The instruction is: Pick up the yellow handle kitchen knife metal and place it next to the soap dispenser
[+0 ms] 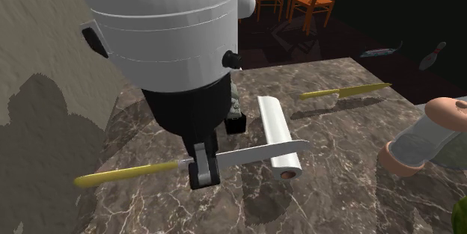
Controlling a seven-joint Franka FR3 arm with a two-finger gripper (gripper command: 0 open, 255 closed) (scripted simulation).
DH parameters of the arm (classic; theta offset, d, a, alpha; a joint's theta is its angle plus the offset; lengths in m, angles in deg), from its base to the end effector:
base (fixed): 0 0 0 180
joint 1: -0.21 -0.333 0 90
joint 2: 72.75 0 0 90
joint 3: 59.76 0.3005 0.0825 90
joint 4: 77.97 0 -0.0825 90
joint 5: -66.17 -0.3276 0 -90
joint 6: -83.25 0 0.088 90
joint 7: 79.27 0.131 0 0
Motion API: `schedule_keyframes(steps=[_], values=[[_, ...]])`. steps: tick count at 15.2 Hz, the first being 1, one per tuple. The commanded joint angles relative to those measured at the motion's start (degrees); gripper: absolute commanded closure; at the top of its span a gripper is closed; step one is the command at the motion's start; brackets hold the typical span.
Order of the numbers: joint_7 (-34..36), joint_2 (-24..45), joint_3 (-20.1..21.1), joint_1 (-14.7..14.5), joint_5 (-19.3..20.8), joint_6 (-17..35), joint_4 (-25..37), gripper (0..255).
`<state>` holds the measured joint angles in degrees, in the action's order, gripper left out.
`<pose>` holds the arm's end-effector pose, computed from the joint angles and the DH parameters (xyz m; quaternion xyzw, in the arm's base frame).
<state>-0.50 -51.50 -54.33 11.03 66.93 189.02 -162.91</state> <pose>0.6067 -0.0662 0.4402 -0.7413 0.6711 0.0087 0.0069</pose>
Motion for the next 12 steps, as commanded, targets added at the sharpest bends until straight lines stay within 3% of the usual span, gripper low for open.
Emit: schedule_keyframes(steps=[1,12], values=[[0.2,-0.1,0.1,-0.1,0.0,-1.4,1.3,255],[0.3,0.3,0.1,-0.3,0.0,-10.0,10.3,255]])
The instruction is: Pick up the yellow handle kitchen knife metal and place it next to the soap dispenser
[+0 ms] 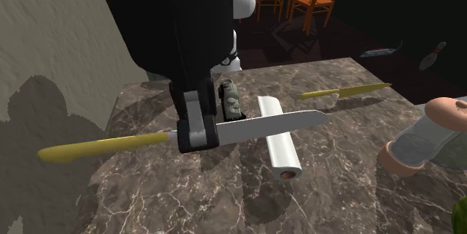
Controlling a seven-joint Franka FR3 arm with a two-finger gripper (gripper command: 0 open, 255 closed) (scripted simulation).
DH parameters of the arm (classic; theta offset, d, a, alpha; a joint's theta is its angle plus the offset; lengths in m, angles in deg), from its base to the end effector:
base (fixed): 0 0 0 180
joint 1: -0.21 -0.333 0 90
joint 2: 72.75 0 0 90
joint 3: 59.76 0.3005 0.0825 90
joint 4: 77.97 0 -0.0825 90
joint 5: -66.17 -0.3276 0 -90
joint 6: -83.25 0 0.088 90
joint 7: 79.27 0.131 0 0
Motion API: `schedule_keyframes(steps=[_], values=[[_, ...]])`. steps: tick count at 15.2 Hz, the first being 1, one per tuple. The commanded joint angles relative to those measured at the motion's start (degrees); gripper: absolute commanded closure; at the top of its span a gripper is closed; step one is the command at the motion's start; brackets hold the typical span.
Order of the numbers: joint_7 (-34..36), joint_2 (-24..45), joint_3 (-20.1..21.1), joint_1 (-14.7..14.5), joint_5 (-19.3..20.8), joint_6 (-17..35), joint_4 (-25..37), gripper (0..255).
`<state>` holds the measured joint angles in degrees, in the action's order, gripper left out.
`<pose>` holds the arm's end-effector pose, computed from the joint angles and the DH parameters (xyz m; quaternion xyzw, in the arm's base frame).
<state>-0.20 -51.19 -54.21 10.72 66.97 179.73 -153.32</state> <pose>0.6057 -0.0641 0.4938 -0.7412 0.6711 0.0089 0.0069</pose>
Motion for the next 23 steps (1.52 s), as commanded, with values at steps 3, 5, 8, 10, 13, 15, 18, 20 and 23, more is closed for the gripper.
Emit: schedule_keyframes(steps=[3,5,8,10,13,15,18,20,23], values=[[0.0,0.5,0.0,-0.1,0.0,-3.3,3.8,255],[0.0,0.9,0.0,-0.1,0.1,-5.1,6.0,255],[0.1,1.6,0.0,-0.2,0.1,-7.4,9.0,255],[2.2,-1.0,0.7,-1.6,0.1,-6.0,5.1,255],[5.5,-4.2,1.8,-3.7,0.1,-4.4,0.3,255],[7.8,-6.0,2.6,-5.1,0.1,-3.6,-2.3,255],[11.3,-8.1,3.9,-7.3,0.1,-2.6,-5.4,255],[13.7,-9.2,4.8,-8.7,0.1,-2.1,-6.9,255],[17.3,-10.4,6.3,-10.9,0.2,-1.6,-8.6,255]])
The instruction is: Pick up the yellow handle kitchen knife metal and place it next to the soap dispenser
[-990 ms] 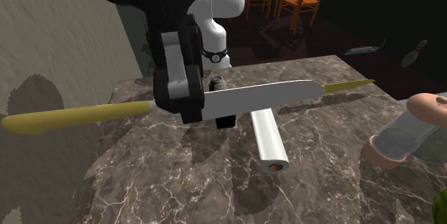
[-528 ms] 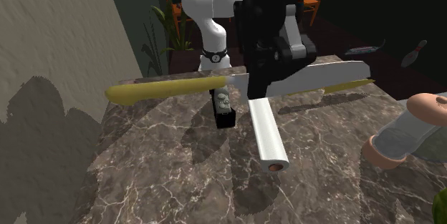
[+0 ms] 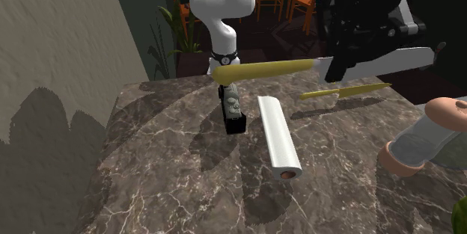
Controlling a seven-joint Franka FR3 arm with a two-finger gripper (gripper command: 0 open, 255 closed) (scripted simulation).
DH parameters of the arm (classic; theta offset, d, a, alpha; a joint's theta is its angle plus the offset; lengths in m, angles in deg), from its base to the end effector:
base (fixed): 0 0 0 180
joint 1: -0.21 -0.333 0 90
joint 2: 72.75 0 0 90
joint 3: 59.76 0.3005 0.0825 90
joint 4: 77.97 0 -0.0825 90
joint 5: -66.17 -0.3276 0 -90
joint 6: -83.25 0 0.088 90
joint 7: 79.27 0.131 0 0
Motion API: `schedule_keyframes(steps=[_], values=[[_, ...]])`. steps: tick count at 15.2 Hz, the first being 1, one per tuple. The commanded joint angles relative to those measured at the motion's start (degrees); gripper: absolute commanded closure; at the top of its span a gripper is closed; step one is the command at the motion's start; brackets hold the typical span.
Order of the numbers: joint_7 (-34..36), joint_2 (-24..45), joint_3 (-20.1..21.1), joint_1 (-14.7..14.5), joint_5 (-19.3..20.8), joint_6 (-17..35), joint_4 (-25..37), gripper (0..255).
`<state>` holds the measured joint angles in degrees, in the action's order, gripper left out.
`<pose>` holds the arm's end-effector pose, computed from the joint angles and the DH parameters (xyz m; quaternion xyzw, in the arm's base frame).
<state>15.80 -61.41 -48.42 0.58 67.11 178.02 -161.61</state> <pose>0.5523 0.0948 0.5357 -0.7417 0.6706 0.0089 0.0068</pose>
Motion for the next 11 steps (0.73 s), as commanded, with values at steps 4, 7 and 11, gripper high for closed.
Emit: schedule_keyframes(steps=[4,7,11], values=[[6.4,-0.9,2.5,-3.8,0.3,0.6,-1.5,255],[10.2,-0.9,4.0,-6.1,0.6,0.7,-1.5,255],[14.7,-0.3,5.7,-8.8,1.1,1.4,-1.6,255]])
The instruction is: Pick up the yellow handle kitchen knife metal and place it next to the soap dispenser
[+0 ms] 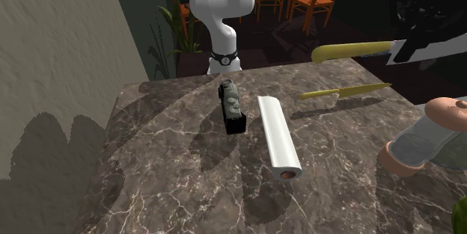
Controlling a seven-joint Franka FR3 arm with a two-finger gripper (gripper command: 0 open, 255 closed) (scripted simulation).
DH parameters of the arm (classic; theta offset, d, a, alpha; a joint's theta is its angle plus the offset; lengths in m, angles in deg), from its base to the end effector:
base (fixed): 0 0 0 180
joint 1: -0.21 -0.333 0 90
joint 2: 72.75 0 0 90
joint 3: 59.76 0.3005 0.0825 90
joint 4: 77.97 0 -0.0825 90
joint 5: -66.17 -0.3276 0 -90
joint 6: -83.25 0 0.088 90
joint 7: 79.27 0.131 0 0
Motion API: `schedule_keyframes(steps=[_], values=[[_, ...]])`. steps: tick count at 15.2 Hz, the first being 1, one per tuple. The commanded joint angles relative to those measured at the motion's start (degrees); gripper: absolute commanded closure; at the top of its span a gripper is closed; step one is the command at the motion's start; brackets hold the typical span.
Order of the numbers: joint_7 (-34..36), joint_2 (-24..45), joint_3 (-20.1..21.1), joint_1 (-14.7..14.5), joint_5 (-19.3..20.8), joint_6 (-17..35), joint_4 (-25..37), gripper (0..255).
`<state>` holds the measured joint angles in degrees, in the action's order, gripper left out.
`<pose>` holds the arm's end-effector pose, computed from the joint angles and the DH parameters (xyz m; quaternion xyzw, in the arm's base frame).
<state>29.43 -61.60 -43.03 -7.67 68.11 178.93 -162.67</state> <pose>0.5161 0.2164 0.5333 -0.7419 0.6704 0.0091 0.0068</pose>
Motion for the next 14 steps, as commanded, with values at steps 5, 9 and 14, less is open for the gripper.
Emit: schedule_keyframes(steps=[5,9,14], values=[[1.0,-0.5,0.3,-0.4,-0.1,4.5,-4.9,255],[0.9,-0.5,0.2,-0.3,-0.1,7.5,-8.1,255],[0.9,-0.3,0.2,-0.3,0.0,11.3,-11.6,255]])
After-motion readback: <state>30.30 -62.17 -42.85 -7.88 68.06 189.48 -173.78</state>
